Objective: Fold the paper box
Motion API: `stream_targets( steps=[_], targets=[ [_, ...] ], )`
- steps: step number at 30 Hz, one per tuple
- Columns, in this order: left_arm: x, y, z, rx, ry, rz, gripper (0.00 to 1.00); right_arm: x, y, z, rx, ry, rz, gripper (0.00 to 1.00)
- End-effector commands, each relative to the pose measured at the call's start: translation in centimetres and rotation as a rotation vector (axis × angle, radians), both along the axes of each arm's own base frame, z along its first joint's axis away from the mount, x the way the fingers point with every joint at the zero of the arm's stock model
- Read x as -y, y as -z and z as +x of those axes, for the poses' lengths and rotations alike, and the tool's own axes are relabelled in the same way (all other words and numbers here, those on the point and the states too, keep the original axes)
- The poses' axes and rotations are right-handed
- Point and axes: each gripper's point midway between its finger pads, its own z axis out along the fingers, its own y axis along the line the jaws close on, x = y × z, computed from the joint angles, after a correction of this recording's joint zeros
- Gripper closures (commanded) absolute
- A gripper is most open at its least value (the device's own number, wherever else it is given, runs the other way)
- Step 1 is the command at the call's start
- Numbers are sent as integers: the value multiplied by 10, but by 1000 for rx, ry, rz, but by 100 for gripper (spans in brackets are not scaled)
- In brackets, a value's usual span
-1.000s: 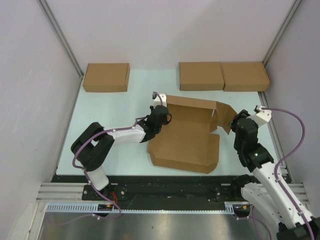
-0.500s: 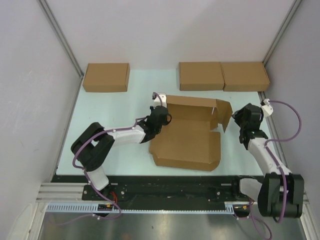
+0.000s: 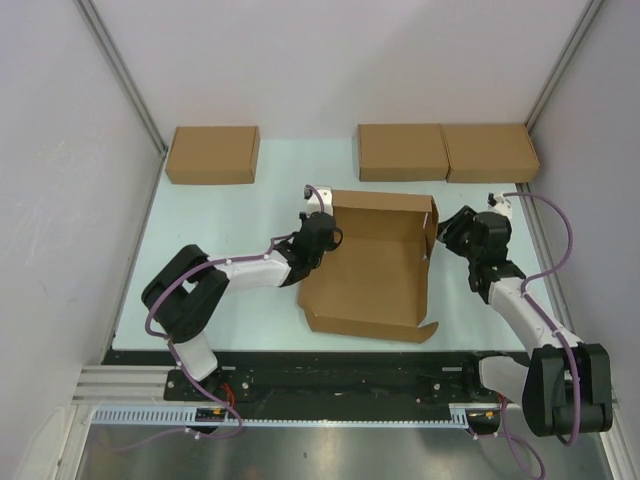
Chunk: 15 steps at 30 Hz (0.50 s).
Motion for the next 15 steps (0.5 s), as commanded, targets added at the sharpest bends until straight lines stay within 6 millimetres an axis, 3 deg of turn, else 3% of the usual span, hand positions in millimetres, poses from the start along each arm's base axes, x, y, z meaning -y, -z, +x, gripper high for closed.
stream_targets(
  steps=[1,10,15],
  targets=[
    [-2,21,-15,-59,59,65,100,-24,-7,-8,36,-135,-25,52],
    [-4,24,-17,-42,87,96,100,-28,-8,-20,56,-180,-46,52],
    [-6,24,-17,-42,80,115,100,-16,-9,-30,40,-140,-79,50]
  ],
)
